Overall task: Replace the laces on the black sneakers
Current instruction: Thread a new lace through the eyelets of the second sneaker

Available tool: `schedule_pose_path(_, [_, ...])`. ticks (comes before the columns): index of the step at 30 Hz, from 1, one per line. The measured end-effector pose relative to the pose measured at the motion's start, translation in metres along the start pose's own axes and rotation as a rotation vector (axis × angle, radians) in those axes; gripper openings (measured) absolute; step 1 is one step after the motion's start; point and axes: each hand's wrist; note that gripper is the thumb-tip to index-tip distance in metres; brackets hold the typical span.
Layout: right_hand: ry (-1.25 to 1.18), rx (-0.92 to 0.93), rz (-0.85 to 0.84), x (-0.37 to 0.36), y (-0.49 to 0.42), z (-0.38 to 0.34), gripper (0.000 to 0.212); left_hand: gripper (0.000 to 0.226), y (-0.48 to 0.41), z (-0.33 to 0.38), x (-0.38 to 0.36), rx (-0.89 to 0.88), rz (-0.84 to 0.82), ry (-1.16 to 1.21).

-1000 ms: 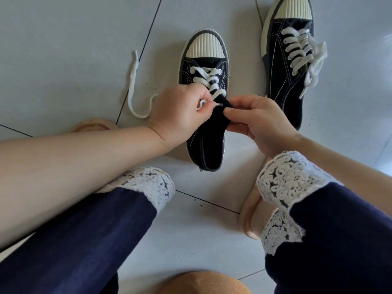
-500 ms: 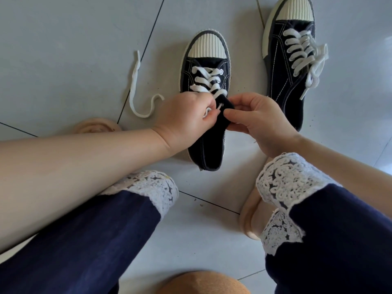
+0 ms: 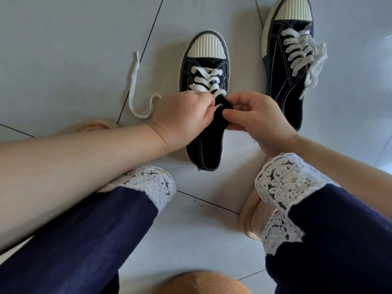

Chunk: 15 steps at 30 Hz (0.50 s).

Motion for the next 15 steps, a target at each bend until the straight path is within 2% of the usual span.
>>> schedule_pose_path(3, [0.031, 0.004, -0.002, 0.000, 0.000, -0.001, 0.016, 0.039, -0.001, 0.000, 0.005, -0.084, -0.045, -0.120])
schedule_pose_path(8, [0.074, 0.011, -0.022, 0.000, -0.001, -0.003, 0.018, 0.036, -0.003, -0.007, 0.012, -0.198, -0.107, -0.231])
schedule_pose_path(11, [0.106, 0.023, -0.007, 0.001, -0.002, -0.002, 0.018, 0.041, -0.006, -0.006, 0.010, -0.111, -0.140, -0.180])
schedule_pose_path(15, [0.145, 0.032, -0.002, 0.001, -0.002, -0.001, 0.018, 0.029, -0.007, -0.005, 0.002, 0.062, -0.144, -0.049])
Point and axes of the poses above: each hand's wrist, its own y-axis away from the middle knuckle, its own x-axis out of the back of the hand, z = x × y, and after that the axes turned 11 degrees about -z, right-handed
